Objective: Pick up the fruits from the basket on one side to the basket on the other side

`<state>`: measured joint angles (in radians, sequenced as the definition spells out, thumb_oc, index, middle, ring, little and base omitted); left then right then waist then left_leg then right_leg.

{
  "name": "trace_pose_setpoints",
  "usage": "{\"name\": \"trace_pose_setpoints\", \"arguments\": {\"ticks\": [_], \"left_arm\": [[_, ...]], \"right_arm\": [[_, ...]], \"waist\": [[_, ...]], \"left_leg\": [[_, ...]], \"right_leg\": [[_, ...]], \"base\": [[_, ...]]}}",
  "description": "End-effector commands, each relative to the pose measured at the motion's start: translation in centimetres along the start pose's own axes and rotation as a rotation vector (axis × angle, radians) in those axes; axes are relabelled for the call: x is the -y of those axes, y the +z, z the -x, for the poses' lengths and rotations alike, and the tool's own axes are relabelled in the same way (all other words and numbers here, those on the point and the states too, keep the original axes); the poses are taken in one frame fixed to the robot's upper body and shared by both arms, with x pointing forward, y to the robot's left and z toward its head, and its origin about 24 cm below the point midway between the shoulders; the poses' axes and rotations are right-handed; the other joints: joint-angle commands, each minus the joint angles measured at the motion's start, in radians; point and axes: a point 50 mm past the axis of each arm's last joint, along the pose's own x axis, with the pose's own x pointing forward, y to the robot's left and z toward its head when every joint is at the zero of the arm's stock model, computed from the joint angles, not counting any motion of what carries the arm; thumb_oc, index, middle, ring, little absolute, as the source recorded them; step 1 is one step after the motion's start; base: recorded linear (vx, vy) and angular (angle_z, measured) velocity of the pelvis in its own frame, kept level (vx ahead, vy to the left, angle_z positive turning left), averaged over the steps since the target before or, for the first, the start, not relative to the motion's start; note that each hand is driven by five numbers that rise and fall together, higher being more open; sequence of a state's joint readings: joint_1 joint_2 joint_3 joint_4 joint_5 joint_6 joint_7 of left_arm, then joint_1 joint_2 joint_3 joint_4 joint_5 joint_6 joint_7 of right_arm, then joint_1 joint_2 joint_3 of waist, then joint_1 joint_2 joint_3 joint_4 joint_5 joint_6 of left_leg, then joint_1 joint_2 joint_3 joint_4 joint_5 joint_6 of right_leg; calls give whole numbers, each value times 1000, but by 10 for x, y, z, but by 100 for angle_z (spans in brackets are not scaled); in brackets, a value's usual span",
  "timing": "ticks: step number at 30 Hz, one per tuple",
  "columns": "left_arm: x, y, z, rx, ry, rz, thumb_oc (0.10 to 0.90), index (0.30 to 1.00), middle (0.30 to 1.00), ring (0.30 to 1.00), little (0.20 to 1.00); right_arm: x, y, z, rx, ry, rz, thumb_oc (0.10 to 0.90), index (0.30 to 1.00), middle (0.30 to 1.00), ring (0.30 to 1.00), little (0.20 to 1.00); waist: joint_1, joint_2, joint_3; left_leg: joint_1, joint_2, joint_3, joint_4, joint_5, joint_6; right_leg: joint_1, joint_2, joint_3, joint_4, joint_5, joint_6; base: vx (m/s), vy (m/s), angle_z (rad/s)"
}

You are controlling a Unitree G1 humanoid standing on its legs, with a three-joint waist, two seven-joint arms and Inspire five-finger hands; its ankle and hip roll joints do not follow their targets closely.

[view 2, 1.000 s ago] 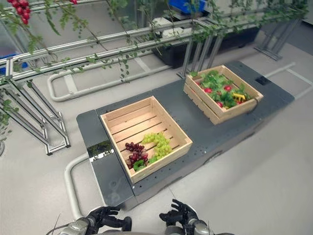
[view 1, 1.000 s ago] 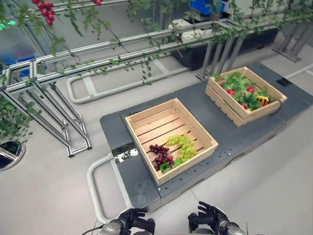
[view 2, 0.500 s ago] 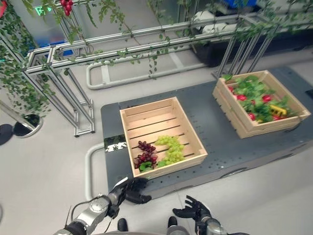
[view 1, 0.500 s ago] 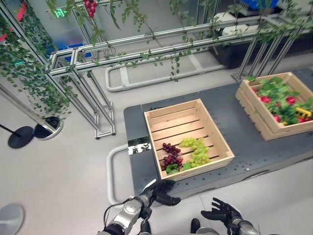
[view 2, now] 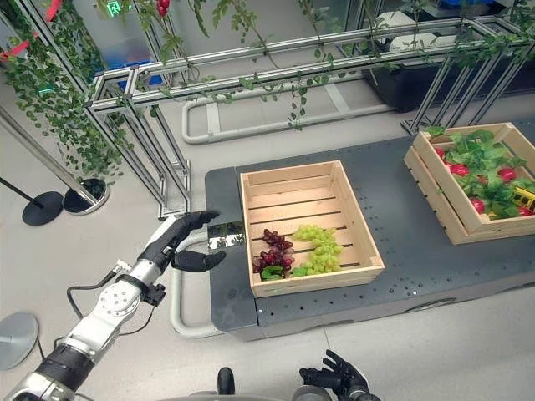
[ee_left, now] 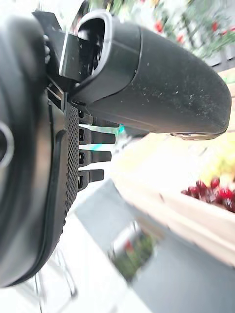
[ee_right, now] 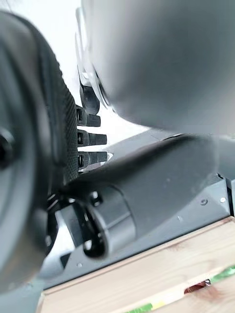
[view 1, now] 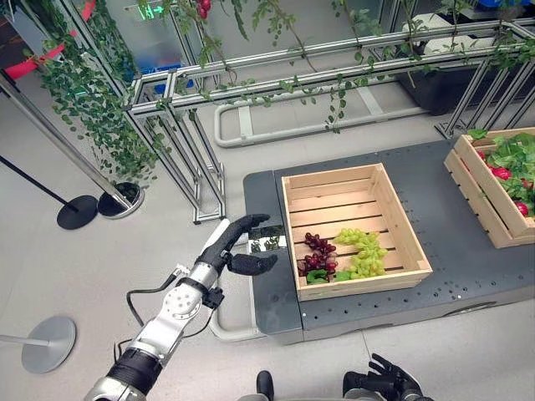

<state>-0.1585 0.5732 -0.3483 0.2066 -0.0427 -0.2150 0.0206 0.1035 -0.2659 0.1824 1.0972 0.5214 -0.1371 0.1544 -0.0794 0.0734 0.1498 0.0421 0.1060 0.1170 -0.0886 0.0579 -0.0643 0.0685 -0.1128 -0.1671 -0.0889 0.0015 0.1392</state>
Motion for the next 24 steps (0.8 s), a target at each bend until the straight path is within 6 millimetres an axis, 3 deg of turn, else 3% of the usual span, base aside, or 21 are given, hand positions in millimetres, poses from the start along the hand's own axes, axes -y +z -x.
{"name": "trace_pose_setpoints", "arguments": {"ticks": [1, 9, 17, 24], "left_arm": [[-37, 54, -22, 280, 183, -133, 800, 900, 900, 900, 900], [-57, 71, -44, 319, 403, -385, 800, 900, 900, 900, 900], [-70, 88, -78, 338, 539, -630, 800, 900, 900, 900, 900], [-74, 105, -102, 356, 563, -775, 800, 900, 900, 900, 900]], "right_arm": [[3, 3, 2, 34, 29, 23, 800, 900, 900, 900, 900], [5, 18, 1, 94, 78, 75, 800, 900, 900, 900, 900], [-4, 75, -5, 257, 180, 199, 800, 900, 900, 900, 900], [-22, 106, -5, 354, 248, 271, 800, 900, 900, 900, 900]], "waist": [[-13, -30, -41], [-60, -25, 15], [-125, -15, 142], [-157, -40, 231]], "left_leg": [[-9, -4, -14, 1, 3, 32], [-26, -3, 14, 7, 6, 30], [-140, 0, 44, 122, -7, 22], [-258, 9, 56, 224, -8, 13]], "right_leg": [[-88, -7, 63, 30, 91, -56], [-143, 4, 108, 80, 72, -58], [-270, 13, 164, 187, 54, -70], [-383, 19, 170, 283, 42, -79]], "base": [[48, 7, -5], [11, 17, -11], [-54, 49, -22], [-75, 2, -9]]}}
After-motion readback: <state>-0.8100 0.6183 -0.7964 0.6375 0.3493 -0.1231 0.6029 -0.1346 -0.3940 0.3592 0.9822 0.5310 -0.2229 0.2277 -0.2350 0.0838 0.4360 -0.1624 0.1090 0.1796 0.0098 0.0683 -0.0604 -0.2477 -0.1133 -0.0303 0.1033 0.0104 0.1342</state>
